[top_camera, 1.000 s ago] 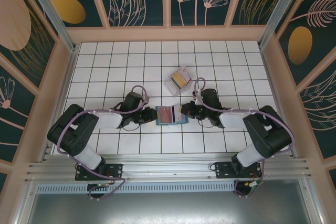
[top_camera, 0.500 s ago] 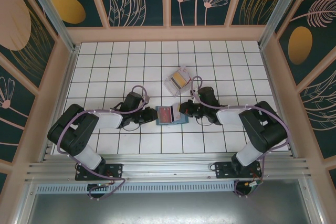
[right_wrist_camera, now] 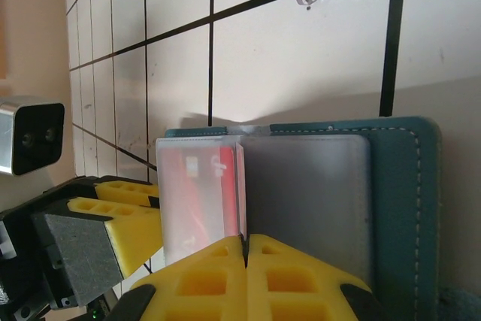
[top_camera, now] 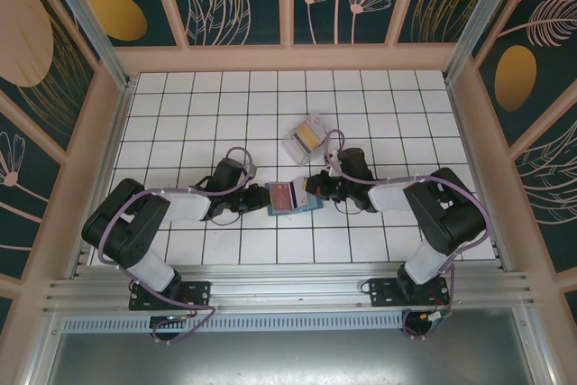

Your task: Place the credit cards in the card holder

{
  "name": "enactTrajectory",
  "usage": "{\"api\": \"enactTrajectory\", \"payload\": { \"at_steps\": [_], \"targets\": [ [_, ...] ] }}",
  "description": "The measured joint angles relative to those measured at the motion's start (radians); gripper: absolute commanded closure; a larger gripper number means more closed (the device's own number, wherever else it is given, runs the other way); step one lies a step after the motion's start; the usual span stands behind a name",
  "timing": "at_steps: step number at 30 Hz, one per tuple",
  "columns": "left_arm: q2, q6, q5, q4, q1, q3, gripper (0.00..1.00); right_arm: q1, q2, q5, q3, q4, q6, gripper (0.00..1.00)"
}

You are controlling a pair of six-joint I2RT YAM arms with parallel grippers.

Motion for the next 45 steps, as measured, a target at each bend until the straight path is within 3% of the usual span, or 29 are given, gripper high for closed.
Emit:
{"api": "enactTrajectory", "payload": {
  "at_steps": [24,45],
  "targets": [
    [-0.003,0.0,-0.007,0.027,-0.002,-0.016,0.77,0.001,-0.051,-0.006,0.058,-0.158,-0.042,1.0],
    [-0.001,-0.019,-0.008,0.058,-0.002,-0.03,0.79,0.016,0.028,-0.017,0.058,-0.097,-0.042,1.0]
  ]
}}
